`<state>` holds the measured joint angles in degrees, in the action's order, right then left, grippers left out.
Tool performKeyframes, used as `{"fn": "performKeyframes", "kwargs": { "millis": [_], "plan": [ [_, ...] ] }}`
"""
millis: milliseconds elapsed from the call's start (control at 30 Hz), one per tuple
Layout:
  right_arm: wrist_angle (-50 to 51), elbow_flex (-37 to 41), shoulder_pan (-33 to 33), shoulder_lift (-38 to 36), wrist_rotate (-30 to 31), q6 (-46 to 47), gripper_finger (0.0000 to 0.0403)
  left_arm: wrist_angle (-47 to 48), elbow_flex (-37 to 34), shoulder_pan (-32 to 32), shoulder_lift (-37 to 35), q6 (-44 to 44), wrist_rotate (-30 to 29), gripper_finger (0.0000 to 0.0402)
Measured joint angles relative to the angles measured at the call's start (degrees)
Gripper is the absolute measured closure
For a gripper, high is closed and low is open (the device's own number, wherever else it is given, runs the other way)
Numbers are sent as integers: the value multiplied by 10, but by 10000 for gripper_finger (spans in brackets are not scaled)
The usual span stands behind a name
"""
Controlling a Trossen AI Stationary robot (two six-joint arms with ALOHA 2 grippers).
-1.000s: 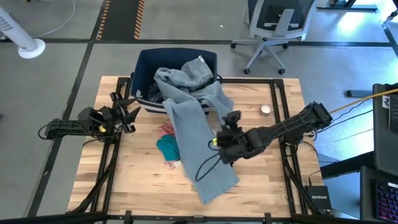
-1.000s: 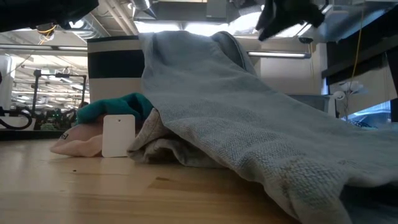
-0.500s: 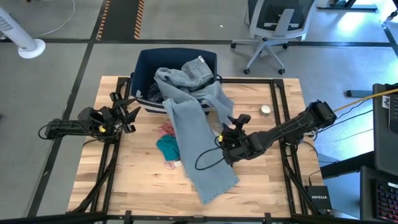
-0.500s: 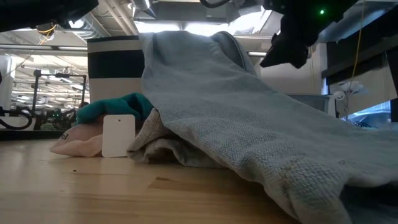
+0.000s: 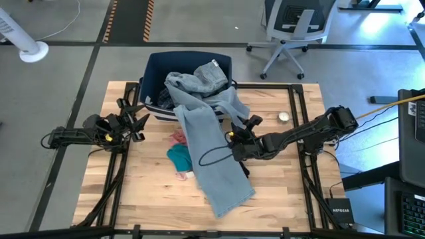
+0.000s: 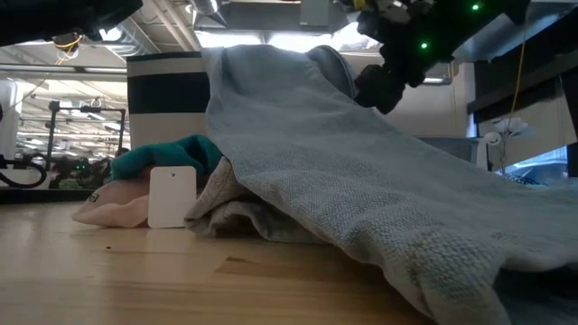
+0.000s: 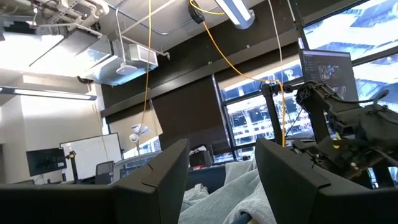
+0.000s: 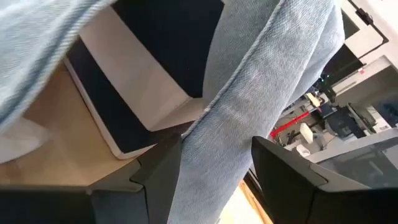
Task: Sort clothes
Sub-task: Put the blue jeans into the blue laundry organizer
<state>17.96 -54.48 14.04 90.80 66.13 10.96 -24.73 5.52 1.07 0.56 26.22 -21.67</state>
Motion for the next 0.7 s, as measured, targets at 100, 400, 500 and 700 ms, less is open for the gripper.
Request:
{"fn": "performKeyframes", "kwargs": {
  "millis": [100, 400, 500, 700],
  "plan": [
    [-18, 0, -4, 3, -3, -21, 189, 0, 0, 0, 0, -1, 0, 222],
    [-96, 0, -8, 13, -2, -115, 189, -6, 0, 0, 0, -2, 0, 222],
    [-70, 0, -20, 13, 13, -119, 189, -7, 0, 0, 0, -3, 0, 222],
    [17, 0, -49, 13, 39, -89, 190, -7, 0, 0, 0, -5, 0, 222]
  ]
}}
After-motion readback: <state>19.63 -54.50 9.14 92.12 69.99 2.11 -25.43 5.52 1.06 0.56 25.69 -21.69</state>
